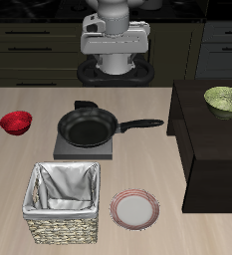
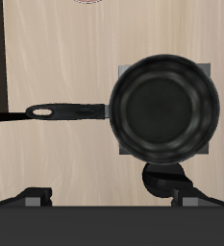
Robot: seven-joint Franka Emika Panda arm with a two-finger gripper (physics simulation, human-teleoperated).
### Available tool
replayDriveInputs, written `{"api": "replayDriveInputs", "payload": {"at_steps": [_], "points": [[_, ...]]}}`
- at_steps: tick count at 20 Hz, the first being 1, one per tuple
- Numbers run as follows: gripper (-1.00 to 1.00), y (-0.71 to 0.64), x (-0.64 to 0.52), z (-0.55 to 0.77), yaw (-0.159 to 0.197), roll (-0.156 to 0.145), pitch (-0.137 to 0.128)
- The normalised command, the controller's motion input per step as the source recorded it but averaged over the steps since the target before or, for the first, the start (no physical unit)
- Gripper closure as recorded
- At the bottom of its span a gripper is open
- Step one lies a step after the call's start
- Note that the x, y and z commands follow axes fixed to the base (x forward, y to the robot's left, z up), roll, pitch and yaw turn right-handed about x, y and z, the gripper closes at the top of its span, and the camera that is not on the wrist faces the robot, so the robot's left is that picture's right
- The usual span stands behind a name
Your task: Place the red bowl in the basket
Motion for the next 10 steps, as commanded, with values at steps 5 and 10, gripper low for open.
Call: {"api": "replayDriveInputs", "payload": {"at_steps": [5, 10], "points": [[-1.0, -0.32, 0.08, -0.04, 0.014, -0.031, 0.001], [-1.0, -0.51, 0.11, -0.02, -0.01, -0.069, 0.012]]}}
